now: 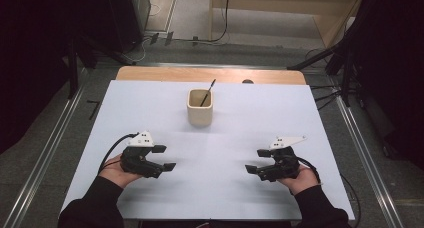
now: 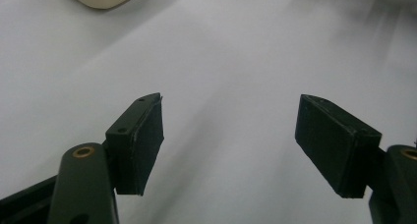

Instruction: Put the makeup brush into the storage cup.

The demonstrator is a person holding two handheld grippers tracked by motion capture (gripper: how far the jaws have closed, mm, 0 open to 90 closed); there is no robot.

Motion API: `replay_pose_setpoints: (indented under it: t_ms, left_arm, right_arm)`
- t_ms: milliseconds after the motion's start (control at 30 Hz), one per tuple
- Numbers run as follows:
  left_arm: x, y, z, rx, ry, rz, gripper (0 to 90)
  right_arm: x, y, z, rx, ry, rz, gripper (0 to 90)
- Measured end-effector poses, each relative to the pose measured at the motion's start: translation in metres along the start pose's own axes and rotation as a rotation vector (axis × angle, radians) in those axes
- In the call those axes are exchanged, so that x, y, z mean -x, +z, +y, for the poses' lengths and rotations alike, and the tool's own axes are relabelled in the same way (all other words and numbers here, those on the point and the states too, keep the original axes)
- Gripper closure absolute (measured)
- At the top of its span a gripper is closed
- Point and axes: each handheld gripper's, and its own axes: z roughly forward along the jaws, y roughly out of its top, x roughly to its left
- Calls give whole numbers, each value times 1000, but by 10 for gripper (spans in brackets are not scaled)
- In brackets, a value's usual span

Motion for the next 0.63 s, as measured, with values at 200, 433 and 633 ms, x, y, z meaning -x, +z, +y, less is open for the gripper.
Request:
replay_pose_setpoints:
  t_ms: [200,433,633]
  left_arm:
    - [0,1,0,-5,0,-1,268]
    - [0,2,-1,-17,5,-6,267]
    - [0,2,-1,-19,3,-4,266]
  right_arm:
    - [0,0,0,-1,1,-2,225]
    - [0,1,0,-6,-4,0,225]
    - [0,2,0,-9,-9,1,225]
